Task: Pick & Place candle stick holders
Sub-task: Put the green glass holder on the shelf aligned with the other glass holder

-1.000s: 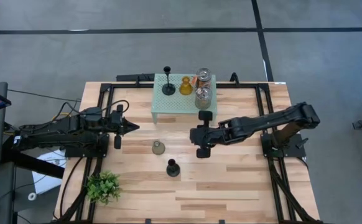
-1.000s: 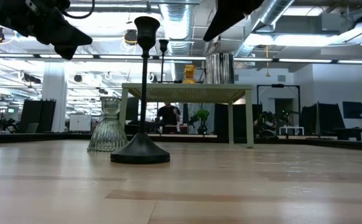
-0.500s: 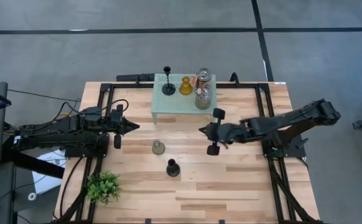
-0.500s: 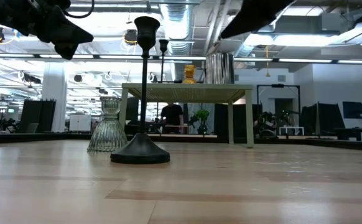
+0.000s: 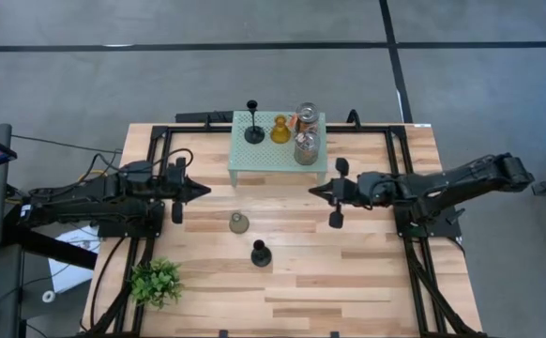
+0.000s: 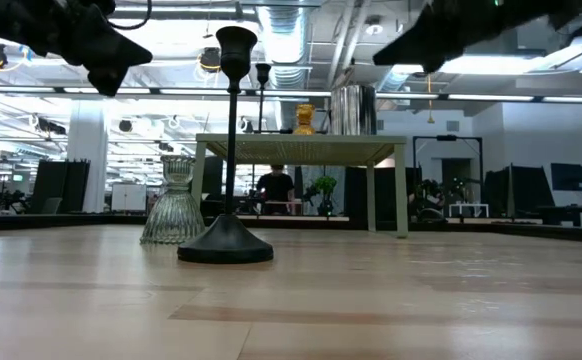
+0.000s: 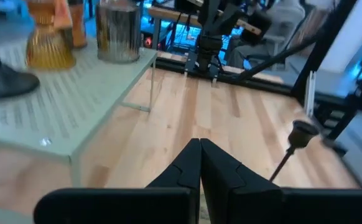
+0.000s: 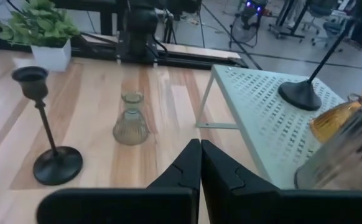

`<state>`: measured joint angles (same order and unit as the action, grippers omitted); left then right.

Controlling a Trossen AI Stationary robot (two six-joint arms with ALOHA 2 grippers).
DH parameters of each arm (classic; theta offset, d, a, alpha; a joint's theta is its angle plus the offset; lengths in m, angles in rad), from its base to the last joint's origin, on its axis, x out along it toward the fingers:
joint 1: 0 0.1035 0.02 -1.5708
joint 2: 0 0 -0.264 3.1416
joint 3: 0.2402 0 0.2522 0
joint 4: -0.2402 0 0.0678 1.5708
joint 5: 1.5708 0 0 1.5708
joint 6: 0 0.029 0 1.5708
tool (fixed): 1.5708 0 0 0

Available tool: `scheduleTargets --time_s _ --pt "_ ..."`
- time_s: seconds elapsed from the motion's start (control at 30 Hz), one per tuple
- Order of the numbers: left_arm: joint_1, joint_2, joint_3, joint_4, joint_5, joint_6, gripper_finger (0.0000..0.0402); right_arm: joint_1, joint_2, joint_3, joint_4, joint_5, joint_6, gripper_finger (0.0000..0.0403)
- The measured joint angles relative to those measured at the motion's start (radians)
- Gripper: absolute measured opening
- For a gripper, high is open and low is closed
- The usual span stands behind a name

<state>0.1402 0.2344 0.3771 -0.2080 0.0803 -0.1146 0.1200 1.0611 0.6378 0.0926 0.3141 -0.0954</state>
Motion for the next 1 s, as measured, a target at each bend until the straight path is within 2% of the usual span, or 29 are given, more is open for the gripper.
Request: scheduleTargets --time_s 0.2,0.37,0.5,0.6,0.77,1.0 --pt "0.000 0.089 0.000 0.012 -0.019 -0.143 0.0007 -0.005 -0.019 -0.117 0.145 0.000 0.000 0.0000" --pt "-0.002 0.232 0.000 0.177 -0.044 -0.131 0.0004 -0.005 -0.024 -0.185 0.234 0.008 0.001 0.0000" --pt "-0.008 0.329 0.035 0.184 -0.050 -0.152 0.0004 -0.006 -0.039 -0.197 0.227 0.009 0.004 0.0000" --pt "-0.009 0.403 0.064 0.175 -0.054 -0.226 0.0004 -0.007 -0.066 -0.214 0.198 0.055 -0.008 0.0000" --pt "-0.037 0.516 0.150 0.010 -0.054 -0.334 0.0004 -0.027 -0.140 -0.253 0.138 0.111 -0.001 0.0000" --pt "-0.088 0.574 0.360 -0.246 -0.054 -0.422 0.0003 -0.067 -0.236 -0.292 0.119 0.127 0.005 0.0000"
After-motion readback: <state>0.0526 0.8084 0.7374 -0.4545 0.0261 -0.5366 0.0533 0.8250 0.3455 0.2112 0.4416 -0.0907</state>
